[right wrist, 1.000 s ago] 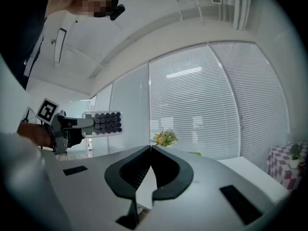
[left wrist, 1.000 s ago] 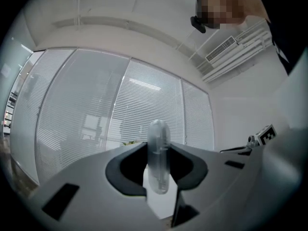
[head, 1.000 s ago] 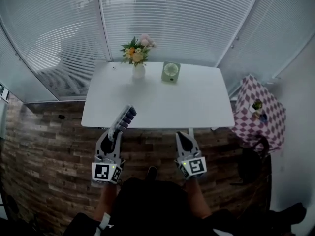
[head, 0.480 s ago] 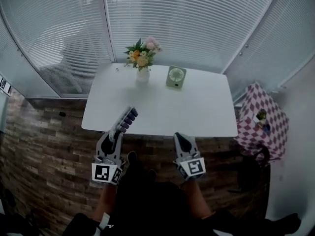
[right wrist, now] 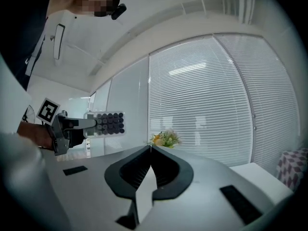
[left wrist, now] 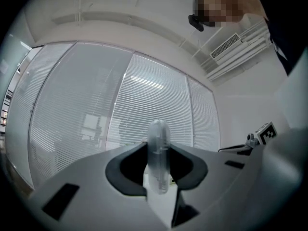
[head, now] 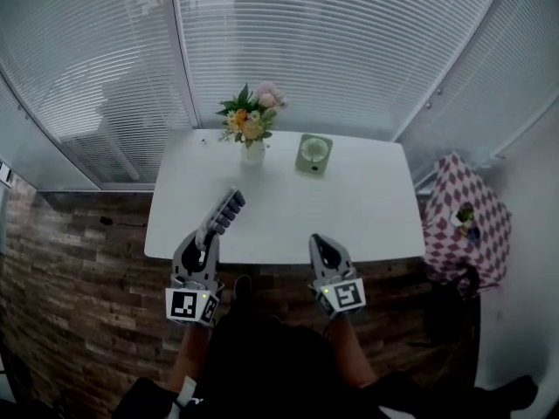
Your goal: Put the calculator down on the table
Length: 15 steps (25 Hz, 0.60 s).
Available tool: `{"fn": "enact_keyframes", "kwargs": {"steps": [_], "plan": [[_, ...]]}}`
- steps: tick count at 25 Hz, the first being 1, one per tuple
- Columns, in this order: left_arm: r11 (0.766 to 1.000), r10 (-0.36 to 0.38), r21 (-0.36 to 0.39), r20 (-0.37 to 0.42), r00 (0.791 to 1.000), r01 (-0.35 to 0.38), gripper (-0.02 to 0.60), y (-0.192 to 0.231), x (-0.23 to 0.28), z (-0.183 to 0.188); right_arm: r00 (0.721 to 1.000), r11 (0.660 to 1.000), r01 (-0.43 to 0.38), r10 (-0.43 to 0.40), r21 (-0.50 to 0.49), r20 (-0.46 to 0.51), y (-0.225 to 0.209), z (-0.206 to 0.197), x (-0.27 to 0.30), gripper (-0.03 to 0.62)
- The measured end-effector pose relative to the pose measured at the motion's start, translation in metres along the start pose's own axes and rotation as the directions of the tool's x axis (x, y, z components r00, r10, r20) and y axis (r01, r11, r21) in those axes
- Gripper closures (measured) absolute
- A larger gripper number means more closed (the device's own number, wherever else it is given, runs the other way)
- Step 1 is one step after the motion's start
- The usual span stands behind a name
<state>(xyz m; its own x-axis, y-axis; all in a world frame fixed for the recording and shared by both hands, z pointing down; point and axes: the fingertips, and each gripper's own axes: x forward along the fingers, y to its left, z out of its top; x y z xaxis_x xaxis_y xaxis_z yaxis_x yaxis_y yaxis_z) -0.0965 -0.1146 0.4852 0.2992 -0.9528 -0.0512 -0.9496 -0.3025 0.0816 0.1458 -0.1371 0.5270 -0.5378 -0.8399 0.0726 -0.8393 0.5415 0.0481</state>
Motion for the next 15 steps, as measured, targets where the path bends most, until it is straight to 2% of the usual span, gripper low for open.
{"fn": "enact_keyframes", "kwargs": {"steps": [8,15], "plan": [[1.0,-0.028,0.002,0.003,1.0,0.028,0.482,0.048,0.057,0.005,1.0,1.0,-0.001,0.001,0.029,0.011,-0.004,0.013,0.068,0.588],[0.996,-0.092,-0.003,-0.008,0.996,0.092,0.482,0.073,0.091,-0.001,0.998,0.998,0.06,-0.06,0.019,0.008,-0.012,0.02,0.105,0.588]]}}
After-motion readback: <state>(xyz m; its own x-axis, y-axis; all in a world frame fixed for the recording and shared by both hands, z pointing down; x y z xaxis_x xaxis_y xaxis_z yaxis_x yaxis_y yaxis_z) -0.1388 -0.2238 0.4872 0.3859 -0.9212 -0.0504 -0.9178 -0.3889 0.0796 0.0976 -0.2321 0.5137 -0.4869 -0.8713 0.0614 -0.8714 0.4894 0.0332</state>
